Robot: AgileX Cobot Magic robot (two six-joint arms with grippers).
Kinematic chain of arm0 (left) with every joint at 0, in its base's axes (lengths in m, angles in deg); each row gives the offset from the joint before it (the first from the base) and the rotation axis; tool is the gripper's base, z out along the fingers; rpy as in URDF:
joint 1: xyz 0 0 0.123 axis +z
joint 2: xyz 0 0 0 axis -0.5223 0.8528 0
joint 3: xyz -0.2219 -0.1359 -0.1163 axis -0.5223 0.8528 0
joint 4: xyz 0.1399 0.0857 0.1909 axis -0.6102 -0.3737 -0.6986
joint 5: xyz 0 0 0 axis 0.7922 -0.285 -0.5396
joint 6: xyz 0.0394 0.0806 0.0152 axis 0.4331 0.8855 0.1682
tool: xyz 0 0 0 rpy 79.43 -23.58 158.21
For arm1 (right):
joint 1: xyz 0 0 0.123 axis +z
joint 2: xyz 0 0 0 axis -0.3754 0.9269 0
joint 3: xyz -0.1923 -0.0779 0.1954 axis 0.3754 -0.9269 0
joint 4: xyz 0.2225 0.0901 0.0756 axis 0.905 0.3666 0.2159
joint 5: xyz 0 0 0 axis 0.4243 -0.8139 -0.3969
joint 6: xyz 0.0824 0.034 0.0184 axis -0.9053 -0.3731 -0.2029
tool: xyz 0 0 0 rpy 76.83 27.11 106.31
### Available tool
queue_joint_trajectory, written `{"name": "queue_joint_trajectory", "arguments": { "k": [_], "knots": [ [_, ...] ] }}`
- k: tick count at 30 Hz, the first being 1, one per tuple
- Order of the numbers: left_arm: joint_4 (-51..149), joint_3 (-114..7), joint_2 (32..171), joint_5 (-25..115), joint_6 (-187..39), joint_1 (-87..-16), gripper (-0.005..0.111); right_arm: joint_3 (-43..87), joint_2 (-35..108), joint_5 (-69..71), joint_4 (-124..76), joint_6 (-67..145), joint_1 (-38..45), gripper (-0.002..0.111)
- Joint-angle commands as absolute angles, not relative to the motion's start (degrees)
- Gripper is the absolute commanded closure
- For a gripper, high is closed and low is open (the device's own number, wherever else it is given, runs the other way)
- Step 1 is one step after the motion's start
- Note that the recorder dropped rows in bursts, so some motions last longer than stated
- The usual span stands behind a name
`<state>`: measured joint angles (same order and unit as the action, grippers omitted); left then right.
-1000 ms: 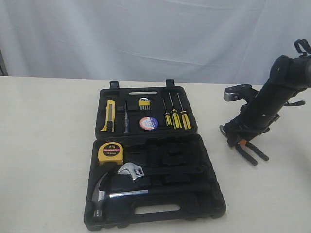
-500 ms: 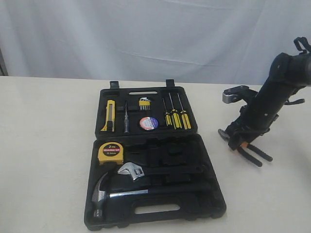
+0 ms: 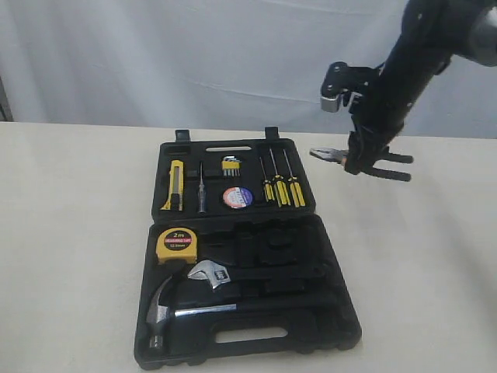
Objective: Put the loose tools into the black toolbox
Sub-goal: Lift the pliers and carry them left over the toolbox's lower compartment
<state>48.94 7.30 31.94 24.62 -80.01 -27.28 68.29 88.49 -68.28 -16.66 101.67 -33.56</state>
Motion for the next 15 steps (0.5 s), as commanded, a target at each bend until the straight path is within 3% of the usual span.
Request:
{"name": "queue_joint_trajectory", "arguments": {
  "k": [1,15],
  "knots": [
    [48.9,7.4,31.9,24.9,-80.3,-27.6,0.107,69.7,87.8,-69.1,-17.1,110.0,-27.9,0.109],
    [48.9,7.4,31.9,24.9,-80.3,-27.6,0.107,68.5,91.4,-69.1,-12.1,113.2,-17.9,0.109]
  ]
}}
